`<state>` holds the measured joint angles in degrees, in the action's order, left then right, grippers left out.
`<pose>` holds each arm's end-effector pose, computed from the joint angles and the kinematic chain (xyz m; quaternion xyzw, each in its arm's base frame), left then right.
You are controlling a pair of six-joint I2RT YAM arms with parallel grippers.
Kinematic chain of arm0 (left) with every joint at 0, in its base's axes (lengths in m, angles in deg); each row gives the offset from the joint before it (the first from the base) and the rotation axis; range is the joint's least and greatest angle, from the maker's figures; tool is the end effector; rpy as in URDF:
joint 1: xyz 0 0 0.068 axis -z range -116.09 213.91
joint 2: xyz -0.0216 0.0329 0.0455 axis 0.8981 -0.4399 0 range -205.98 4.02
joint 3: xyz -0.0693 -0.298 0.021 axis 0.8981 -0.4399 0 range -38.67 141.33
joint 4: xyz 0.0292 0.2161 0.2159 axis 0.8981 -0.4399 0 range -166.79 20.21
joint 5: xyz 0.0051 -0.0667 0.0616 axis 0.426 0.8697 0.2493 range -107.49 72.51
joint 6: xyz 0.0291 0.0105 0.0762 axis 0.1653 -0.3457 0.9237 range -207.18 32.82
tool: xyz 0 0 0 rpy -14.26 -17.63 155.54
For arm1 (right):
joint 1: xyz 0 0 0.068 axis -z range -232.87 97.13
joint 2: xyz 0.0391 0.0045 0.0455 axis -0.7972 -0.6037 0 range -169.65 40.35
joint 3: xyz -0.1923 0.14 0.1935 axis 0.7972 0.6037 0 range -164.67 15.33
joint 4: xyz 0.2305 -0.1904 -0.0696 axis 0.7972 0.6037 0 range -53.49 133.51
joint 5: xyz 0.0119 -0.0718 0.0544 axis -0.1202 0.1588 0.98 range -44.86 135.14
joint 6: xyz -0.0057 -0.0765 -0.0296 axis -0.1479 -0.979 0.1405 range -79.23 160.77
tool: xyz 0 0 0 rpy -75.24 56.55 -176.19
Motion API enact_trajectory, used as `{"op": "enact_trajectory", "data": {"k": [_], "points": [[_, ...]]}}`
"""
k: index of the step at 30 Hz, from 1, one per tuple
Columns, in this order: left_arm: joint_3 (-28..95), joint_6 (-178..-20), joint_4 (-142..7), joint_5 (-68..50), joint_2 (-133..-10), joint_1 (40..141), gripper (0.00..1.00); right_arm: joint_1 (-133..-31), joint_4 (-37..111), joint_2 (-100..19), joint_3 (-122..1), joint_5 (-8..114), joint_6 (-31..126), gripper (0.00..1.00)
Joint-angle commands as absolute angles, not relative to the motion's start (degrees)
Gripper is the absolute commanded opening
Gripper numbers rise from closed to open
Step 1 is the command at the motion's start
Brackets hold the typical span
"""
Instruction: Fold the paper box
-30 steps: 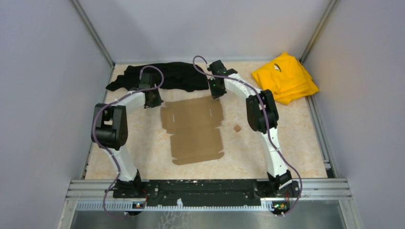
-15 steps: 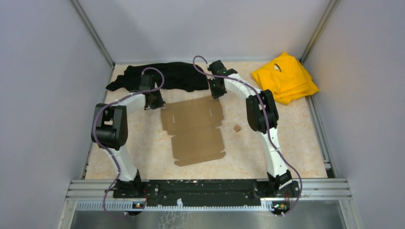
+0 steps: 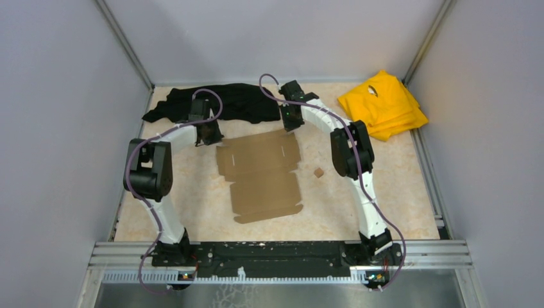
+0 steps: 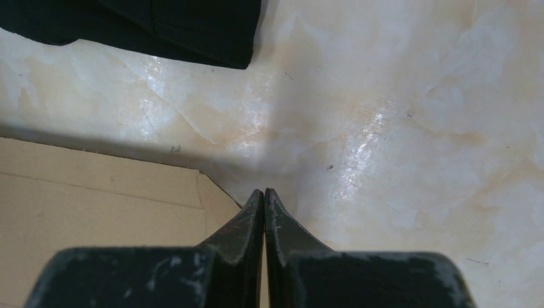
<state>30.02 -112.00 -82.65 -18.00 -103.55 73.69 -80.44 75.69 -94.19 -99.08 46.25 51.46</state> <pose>0.4594 -0.0787 0.1468 -0.1250 0.9365 -0.0934 0.3141 0.5309 0.2789 0.1568 -0.1441 0.9535 0.0955 0.2469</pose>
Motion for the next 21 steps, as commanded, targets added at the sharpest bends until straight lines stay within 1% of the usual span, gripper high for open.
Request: {"op": "enact_trajectory", "data": {"k": [1,21], "points": [[32.1,-112.4,-81.8,-16.0,-104.5,74.4,0.00,-80.4,73.3,-89.8,-99.7,45.4,52.1,0.00],[35.4,-112.8,-83.1,-16.4,-106.3,76.9,0.00,-80.4,72.4,-88.5,-98.7,47.1,52.7,0.00]]}}
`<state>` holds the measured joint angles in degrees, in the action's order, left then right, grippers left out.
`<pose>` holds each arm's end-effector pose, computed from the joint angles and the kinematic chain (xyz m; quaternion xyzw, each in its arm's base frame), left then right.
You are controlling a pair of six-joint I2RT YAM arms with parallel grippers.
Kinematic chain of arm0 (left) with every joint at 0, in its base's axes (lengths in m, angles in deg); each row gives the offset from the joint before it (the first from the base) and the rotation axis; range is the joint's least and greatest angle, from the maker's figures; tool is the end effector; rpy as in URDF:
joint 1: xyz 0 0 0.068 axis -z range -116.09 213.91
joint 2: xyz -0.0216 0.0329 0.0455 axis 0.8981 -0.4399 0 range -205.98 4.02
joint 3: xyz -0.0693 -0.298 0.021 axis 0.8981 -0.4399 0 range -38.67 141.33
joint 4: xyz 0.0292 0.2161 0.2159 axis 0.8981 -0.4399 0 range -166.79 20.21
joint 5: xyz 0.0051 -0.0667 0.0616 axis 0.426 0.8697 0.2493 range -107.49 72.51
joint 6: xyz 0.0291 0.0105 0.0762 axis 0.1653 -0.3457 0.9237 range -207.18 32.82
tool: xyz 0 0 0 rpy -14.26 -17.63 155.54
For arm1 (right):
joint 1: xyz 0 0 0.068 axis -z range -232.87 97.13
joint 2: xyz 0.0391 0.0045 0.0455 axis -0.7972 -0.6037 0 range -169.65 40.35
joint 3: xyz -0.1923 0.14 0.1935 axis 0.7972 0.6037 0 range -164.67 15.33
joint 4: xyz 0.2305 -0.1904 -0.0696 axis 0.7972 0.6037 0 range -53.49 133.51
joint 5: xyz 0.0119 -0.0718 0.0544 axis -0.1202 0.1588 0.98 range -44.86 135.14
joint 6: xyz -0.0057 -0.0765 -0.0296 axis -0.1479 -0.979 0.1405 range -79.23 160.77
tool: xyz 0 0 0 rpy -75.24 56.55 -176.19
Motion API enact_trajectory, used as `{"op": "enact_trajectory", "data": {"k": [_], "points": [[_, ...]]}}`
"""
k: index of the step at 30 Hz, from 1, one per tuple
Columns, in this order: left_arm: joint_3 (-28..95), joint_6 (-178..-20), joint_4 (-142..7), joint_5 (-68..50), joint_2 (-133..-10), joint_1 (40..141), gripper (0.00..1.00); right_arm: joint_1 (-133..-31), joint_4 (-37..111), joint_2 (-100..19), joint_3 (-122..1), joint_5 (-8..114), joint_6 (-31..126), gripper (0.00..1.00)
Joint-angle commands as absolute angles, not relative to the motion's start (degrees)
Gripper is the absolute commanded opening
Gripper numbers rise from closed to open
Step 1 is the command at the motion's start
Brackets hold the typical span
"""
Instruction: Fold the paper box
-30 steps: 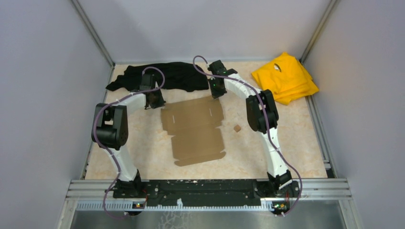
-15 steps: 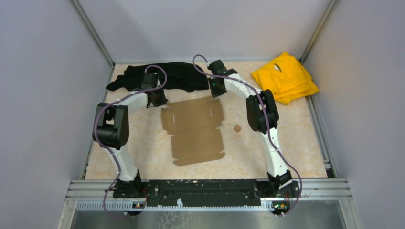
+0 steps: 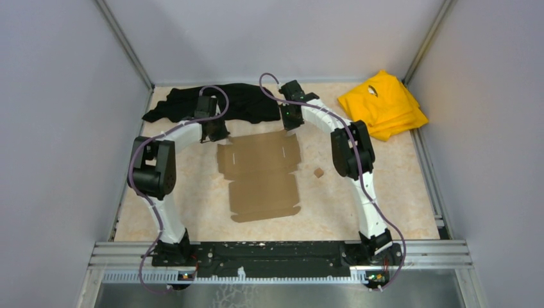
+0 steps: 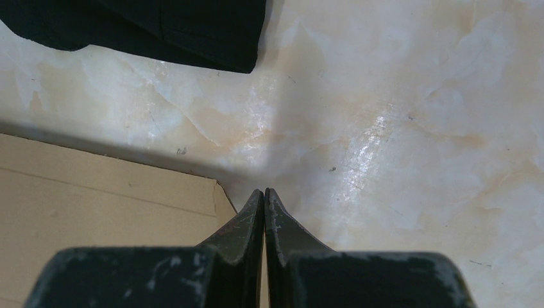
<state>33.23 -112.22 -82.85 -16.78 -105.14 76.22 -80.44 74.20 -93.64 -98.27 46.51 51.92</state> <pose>0.4693 -0.1034 0.1540 -0.1021 0.9351 -0.1141 0.3196 0.5311 0.2794 0.1591 -0.1406 0.9511 0.1020 0.2556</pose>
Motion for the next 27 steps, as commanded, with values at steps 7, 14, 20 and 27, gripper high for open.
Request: {"op": "enact_trajectory", "data": {"k": [7,14,20,27], "points": [[36.3,-113.1,-83.4,-16.7,-106.9,77.8,0.00,-80.4,72.1,-88.5,-98.6,48.0,53.1,0.00],[36.3,-113.5,-83.4,-16.9,-107.4,78.6,0.00,-80.4,71.5,-88.4,-98.1,49.6,54.2,0.00],[36.4,-113.8,-83.4,-17.0,-107.7,79.3,0.00,-80.7,71.0,-88.4,-97.8,50.3,54.7,0.00],[36.7,-114.0,-83.4,-17.0,-107.6,79.7,0.00,-81.2,70.8,-88.5,-97.8,50.6,55.3,0.00]]}}
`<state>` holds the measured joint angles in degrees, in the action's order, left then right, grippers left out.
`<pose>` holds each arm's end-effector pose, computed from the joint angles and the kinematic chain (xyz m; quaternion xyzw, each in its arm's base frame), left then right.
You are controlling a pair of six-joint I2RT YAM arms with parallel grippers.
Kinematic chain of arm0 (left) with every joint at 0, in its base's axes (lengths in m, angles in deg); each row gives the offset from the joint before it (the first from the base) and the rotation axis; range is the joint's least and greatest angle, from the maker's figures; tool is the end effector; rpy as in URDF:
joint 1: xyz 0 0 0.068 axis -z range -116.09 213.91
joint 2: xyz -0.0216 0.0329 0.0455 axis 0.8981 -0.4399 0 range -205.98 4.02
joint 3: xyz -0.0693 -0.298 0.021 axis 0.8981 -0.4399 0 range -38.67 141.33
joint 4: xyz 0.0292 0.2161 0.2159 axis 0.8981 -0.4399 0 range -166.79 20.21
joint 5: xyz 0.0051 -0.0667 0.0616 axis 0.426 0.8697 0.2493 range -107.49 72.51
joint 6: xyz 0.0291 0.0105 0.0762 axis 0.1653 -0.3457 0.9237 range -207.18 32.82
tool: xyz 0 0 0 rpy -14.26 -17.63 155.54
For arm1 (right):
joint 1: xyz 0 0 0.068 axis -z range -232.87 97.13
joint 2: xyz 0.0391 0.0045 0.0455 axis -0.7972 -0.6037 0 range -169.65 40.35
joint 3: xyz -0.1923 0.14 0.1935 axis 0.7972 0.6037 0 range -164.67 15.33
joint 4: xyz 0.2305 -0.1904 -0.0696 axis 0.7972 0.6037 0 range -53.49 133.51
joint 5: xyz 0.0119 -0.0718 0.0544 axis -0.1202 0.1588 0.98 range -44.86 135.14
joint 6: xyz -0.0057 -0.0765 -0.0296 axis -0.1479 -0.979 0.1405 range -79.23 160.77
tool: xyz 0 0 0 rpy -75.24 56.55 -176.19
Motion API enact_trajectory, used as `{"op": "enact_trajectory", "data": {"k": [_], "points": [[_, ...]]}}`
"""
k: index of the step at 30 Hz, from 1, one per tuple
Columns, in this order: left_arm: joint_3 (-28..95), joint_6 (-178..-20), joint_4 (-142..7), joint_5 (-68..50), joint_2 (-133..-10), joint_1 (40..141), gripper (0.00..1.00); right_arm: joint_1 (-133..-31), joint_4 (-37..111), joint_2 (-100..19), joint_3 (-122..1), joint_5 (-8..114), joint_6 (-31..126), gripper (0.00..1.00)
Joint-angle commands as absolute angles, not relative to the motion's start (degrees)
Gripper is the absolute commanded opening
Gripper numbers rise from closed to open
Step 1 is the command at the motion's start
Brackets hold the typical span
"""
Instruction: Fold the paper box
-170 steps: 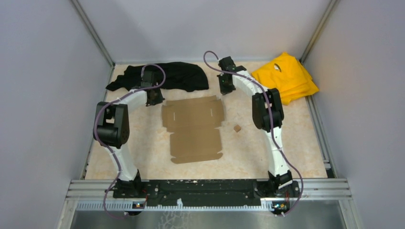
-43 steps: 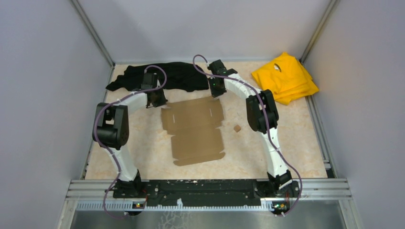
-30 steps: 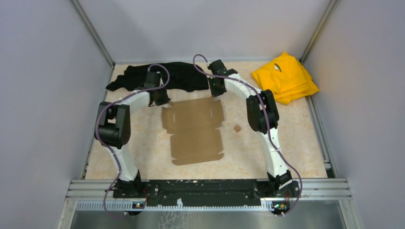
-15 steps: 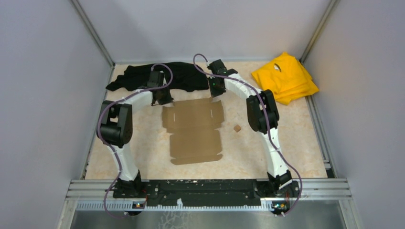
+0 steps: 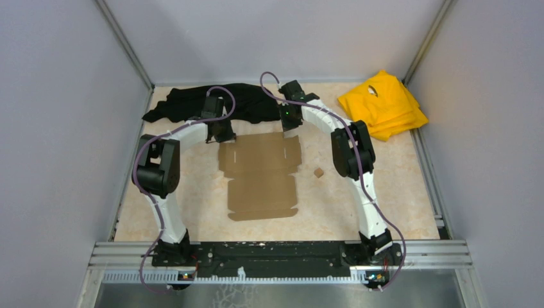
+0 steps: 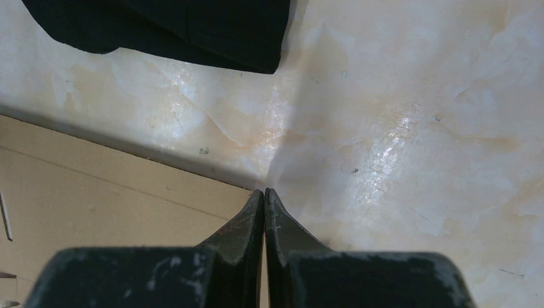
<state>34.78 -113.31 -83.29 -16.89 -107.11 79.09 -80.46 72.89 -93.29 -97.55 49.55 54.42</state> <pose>0.4703 -0.1285 0.1471 -0.0882 0.9391 -0.1218 0.3091 0.5295 0.2831 0.1599 -0.1272 0.9501 0.1341 0.2515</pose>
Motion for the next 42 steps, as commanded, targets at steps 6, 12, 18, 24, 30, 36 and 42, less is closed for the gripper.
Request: {"op": "enact_trajectory", "data": {"k": [6,12,18,24,30,36,42], "points": [[36.9,-114.2,-83.4,-17.0,-107.9,80.2,0.00,-81.4,70.8,-88.7,-97.9,50.9,55.8,0.00],[37.3,-114.4,-83.3,-17.0,-108.3,80.7,0.00,-81.8,70.7,-89.2,-98.1,51.0,56.1,0.00],[37.8,-114.5,-83.4,-16.9,-109.0,81.2,0.00,-81.9,70.7,-89.4,-98.1,51.2,56.2,0.00],[38.1,-114.6,-83.5,-17.0,-109.8,81.6,0.00,-82.0,70.7,-89.4,-98.1,51.4,56.3,0.00],[38.2,-114.6,-83.4,-17.0,-110.6,81.8,0.00,-82.4,70.4,-89.7,-97.8,51.6,56.3,0.00],[38.3,-114.5,-83.3,-17.0,-111.6,82.0,0.00,-82.7,70.5,-90.0,-98.1,51.6,56.3,0.00],[38.4,-114.5,-83.3,-17.0,-112.3,82.0,0.00,-83.1,70.9,-90.6,-98.3,51.8,56.3,0.00]]}}
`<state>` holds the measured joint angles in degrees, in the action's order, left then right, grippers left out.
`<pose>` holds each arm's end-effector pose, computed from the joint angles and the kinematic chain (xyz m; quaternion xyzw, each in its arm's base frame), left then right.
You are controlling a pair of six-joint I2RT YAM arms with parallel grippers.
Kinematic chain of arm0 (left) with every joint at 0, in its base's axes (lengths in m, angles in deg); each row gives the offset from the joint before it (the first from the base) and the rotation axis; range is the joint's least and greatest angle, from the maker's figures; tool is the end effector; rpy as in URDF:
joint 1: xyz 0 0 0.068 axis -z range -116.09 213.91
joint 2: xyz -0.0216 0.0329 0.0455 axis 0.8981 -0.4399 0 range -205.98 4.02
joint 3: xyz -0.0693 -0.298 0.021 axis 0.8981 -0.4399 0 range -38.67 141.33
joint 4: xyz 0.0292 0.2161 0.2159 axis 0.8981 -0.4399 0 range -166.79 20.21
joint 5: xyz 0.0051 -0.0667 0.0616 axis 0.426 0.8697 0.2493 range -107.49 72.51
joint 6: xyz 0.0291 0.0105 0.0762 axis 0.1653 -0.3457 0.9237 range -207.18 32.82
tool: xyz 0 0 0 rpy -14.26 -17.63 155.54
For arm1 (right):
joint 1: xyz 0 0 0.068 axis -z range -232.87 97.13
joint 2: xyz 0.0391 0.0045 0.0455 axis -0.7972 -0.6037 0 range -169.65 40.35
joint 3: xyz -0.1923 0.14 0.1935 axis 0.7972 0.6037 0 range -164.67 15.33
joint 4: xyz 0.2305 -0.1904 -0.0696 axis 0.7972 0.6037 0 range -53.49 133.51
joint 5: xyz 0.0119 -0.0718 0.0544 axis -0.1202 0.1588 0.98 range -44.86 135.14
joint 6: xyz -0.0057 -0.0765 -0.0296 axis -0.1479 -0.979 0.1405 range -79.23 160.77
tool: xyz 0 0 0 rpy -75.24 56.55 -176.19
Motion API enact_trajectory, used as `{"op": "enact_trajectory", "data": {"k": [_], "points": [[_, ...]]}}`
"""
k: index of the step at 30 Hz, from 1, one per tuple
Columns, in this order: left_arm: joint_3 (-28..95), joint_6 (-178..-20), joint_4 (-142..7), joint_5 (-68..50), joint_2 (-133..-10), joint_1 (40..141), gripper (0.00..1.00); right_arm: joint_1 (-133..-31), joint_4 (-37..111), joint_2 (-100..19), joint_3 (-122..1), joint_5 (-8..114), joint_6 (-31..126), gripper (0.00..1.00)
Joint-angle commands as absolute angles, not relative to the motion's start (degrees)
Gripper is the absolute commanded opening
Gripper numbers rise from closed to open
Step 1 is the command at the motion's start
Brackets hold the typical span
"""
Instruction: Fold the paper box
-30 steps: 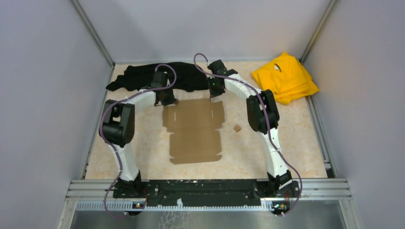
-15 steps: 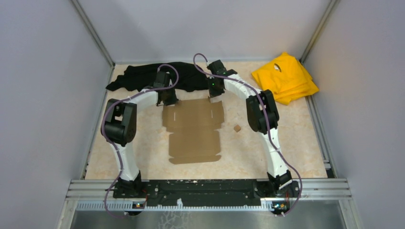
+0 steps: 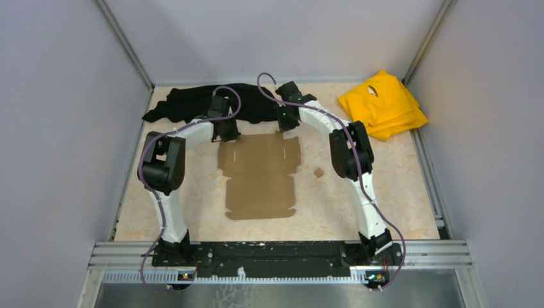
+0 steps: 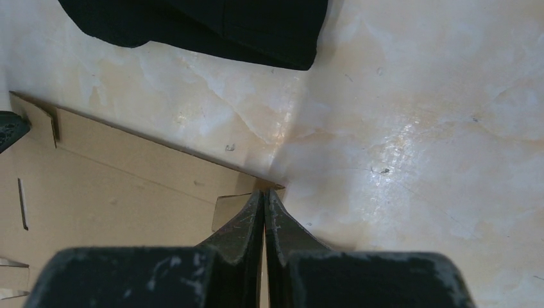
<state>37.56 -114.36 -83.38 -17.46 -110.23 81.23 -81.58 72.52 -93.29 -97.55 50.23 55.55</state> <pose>0.4782 -0.1493 0.1386 -0.0810 0.9410 -0.1247 0.3041 0.5242 0.2945 0.1604 -0.1287 0.9487 0.1453 0.2495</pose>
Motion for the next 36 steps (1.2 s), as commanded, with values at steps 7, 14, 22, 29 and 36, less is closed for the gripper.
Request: {"op": "enact_trajectory", "data": {"k": [7,14,22,29,36], "points": [[38.3,-114.6,-83.2,-17.0,-112.7,82.1,0.00,-83.8,70.8,-91.0,-98.1,51.6,56.3,0.01],[37.8,-114.9,-82.7,-16.8,-113.3,82.3,0.00,-84.7,70.7,-92.0,-96.9,50.1,56.5,0.01],[36.8,-115.2,-81.9,-17.0,-113.9,82.9,0.00,-86.2,72.2,-93.5,-95.6,45.4,56.6,0.01],[36.6,-115.5,-81.6,-17.0,-114.9,84.0,0.00,-86.6,73.5,-95.7,-96.4,42.0,57.0,0.01],[35.6,-115.9,-80.5,-17.0,-115.9,84.6,0.00,-86.6,74.3,-98.3,-99.8,42.0,56.7,0.01]]}}
